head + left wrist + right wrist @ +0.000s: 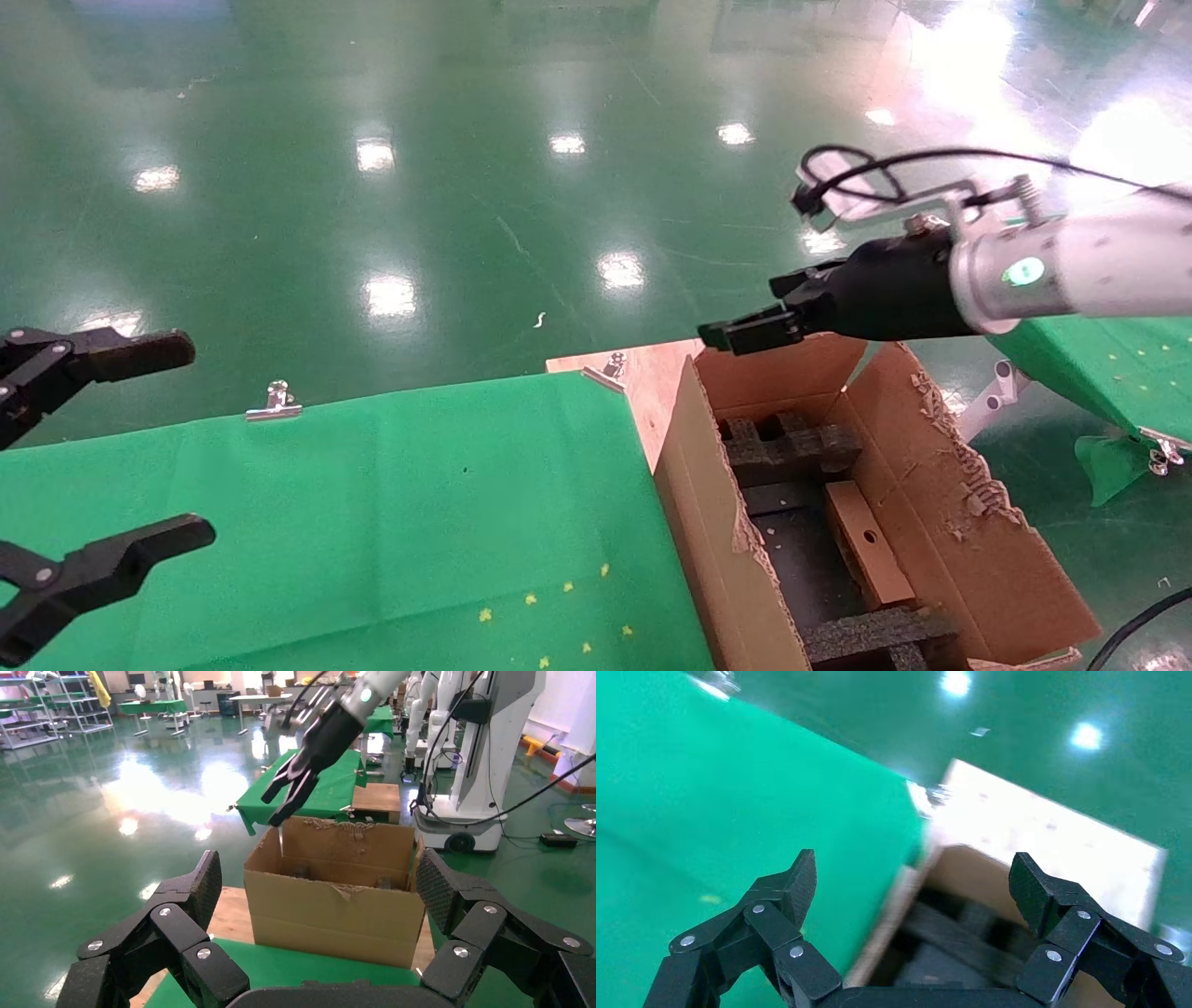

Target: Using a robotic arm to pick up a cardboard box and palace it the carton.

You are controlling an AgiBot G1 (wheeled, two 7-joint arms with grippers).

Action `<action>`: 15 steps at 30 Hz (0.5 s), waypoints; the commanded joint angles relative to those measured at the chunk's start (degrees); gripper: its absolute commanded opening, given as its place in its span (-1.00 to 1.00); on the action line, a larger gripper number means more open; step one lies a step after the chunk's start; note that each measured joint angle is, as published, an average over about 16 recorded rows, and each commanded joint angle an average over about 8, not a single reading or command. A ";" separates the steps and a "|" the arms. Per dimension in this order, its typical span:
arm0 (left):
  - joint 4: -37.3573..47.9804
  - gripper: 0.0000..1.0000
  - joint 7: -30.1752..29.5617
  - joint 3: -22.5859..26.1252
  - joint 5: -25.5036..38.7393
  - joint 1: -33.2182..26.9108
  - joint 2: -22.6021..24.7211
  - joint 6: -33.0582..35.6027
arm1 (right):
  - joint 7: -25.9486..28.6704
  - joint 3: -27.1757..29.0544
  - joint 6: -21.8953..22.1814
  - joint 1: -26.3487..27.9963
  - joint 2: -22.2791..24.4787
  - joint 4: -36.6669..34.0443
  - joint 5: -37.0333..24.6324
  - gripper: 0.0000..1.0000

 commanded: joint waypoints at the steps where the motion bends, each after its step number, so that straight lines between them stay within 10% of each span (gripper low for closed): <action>1: 0.00 1.00 0.00 0.00 0.00 0.00 0.00 0.00 | -3.17 1.14 -1.82 1.18 0.61 0.06 4.16 1.00; 15: 0.01 1.00 0.00 0.00 0.00 0.00 0.00 0.00 | -2.88 1.54 -1.61 0.16 0.25 -0.11 3.17 1.00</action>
